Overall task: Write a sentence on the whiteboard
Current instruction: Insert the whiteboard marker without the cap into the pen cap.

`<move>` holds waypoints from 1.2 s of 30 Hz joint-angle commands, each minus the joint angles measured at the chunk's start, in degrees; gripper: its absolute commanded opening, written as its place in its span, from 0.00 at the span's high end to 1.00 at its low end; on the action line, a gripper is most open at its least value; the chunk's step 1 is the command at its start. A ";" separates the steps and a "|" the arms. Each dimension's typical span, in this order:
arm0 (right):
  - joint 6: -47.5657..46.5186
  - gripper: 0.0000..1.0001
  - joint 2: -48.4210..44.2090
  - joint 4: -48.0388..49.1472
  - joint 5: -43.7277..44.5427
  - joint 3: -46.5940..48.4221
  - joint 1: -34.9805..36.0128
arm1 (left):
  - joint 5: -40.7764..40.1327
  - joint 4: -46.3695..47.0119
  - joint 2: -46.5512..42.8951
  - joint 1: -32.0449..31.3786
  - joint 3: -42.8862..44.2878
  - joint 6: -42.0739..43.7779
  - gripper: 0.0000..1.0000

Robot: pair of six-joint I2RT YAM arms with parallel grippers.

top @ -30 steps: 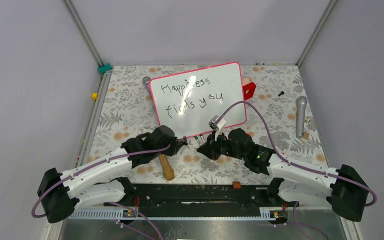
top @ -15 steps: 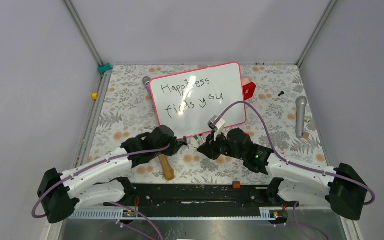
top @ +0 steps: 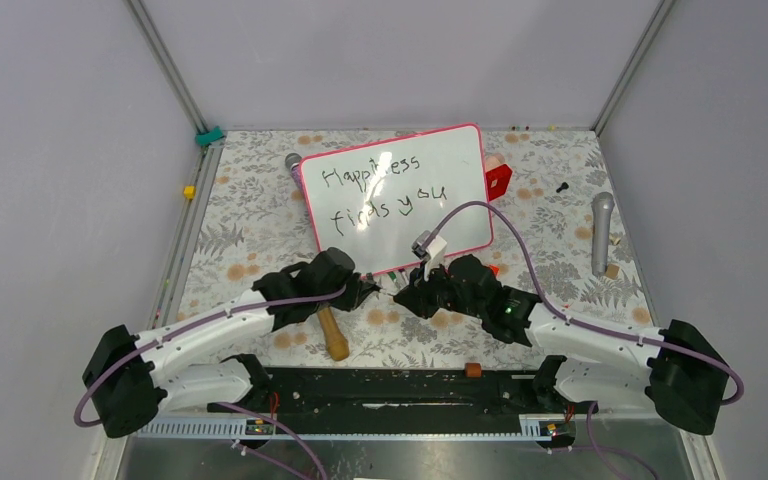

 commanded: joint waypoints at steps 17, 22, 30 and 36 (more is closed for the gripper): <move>-15.99 1.00 7.89 16.78 25.88 3.72 11.05 | 8.11 10.06 2.08 -2.96 4.60 -0.44 1.00; -15.04 1.00 12.24 17.81 24.15 5.91 10.98 | 11.17 13.23 1.31 -4.00 3.68 -0.92 1.00; -12.44 1.00 13.06 14.35 20.94 7.77 10.92 | 7.93 12.44 -3.86 -4.90 1.06 -1.32 1.00; -9.40 1.00 5.37 10.54 18.70 4.89 9.41 | -1.87 8.98 -11.10 -4.59 -2.98 0.91 0.56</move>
